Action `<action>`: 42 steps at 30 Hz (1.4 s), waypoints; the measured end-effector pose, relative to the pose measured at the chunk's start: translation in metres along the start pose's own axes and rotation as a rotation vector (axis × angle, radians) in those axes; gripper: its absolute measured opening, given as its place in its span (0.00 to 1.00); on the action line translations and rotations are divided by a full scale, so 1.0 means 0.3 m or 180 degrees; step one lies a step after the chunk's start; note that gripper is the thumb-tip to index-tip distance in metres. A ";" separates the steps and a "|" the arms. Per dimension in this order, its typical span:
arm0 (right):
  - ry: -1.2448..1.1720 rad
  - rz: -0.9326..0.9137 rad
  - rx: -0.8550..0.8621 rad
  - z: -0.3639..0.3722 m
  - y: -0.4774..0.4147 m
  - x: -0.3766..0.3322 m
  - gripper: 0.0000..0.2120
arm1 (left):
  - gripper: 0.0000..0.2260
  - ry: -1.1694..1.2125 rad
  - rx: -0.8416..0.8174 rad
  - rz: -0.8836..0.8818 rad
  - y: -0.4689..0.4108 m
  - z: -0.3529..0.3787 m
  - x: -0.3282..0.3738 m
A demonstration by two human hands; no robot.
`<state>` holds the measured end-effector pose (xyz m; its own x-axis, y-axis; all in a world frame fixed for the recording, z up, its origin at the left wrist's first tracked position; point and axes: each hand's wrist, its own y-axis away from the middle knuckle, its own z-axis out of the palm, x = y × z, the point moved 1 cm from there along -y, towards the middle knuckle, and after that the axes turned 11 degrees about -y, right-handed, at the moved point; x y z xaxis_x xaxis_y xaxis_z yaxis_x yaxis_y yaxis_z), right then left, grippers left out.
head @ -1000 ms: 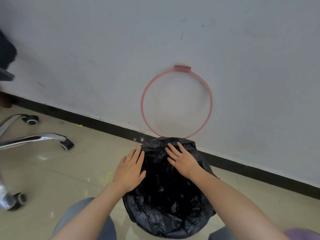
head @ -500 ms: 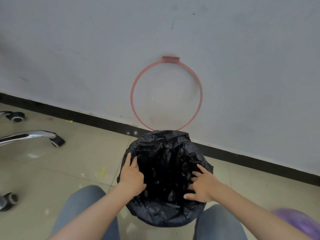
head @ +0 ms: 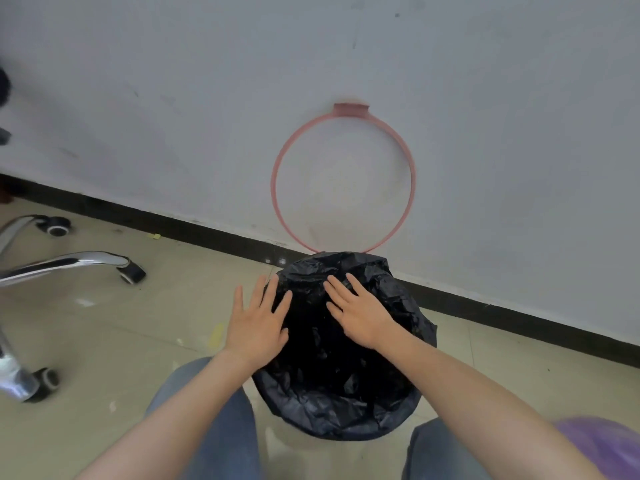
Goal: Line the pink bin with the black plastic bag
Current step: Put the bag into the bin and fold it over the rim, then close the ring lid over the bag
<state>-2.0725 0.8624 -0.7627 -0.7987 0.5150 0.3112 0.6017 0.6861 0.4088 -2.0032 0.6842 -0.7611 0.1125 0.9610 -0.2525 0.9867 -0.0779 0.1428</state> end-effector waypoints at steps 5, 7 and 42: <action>0.0281 0.0185 -0.0396 0.046 -0.061 0.056 0.24 | 0.32 0.0320 -0.0352 -0.0130 -0.005 0.025 -0.026; -0.0045 0.0153 -0.0216 0.043 -0.050 0.039 0.25 | 0.32 0.0362 -0.0317 -0.0152 -0.001 0.025 -0.020; -0.3808 0.2201 0.1937 -0.324 0.034 0.453 0.23 | 0.32 0.2672 0.0051 -0.0711 0.148 0.037 0.043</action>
<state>-2.1747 0.8894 -0.6328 -0.0787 0.7132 -0.6965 0.9959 0.0880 -0.0224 -1.9565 0.6902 -0.7686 -0.2018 0.8316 0.5173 0.9775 0.1382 0.1592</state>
